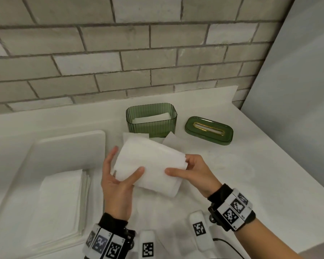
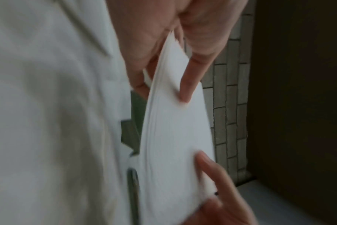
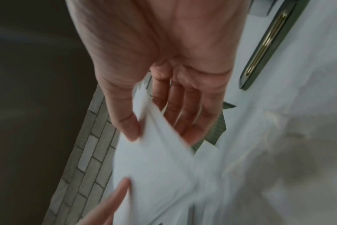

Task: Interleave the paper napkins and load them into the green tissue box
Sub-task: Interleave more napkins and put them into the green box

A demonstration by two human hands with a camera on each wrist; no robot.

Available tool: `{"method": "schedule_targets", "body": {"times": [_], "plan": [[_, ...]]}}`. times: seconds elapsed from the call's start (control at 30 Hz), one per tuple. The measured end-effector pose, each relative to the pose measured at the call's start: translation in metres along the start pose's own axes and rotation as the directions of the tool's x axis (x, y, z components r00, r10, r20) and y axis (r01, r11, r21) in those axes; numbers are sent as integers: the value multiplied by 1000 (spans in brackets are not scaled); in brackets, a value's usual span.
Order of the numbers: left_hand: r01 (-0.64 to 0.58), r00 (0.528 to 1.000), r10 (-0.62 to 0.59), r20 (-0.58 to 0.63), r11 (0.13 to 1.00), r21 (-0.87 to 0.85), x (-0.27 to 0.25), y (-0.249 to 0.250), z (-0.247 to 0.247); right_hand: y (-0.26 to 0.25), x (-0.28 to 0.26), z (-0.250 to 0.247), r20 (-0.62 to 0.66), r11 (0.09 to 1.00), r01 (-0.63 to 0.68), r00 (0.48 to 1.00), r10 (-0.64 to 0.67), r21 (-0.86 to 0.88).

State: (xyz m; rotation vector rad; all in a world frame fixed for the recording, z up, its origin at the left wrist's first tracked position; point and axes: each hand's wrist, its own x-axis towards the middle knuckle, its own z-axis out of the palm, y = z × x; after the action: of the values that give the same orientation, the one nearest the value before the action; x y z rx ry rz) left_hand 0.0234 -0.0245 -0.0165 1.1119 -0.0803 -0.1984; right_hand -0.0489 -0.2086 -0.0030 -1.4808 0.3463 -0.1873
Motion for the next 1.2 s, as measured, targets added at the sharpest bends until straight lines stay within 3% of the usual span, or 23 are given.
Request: {"method": "schedule_targets", "body": {"times": [0.1, 0.23, 0.37, 0.47, 0.6, 0.83, 1.03, 1.2], "plan": [[-51, 994, 23, 106, 962, 270, 11, 9, -13, -4, 6, -8, -2, 992, 110, 994, -110, 56], [-62, 961, -55, 272, 912, 405, 14, 8, -15, 2, 12, -9, 21, 978, 168, 985, -172, 120], [35, 972, -137, 189, 887, 461, 11, -16, -13, 25, 17, -8, 64, 1000, 15, 998, -15, -2], [128, 965, -218, 144, 874, 468, 5, -28, -11, 32, 18, -11, 21, 994, -36, 999, 38, -106], [151, 969, -218, 120, 897, 415, 3, -23, 4, 29, 18, -2, 9, 996, 1, 1000, 0, -92], [-39, 983, -30, 182, 931, 362, 8, 2, 19, 12, 23, -1, -63, 985, 175, 983, -174, 10], [165, 958, -258, 125, 853, 495, 16, -28, 1, 42, 24, -5, -65, 996, -46, 997, 42, -71], [189, 963, -260, 71, 838, 512, 23, -30, 4, 39, 31, -6, -178, 997, -16, 984, 1, -82]]}}
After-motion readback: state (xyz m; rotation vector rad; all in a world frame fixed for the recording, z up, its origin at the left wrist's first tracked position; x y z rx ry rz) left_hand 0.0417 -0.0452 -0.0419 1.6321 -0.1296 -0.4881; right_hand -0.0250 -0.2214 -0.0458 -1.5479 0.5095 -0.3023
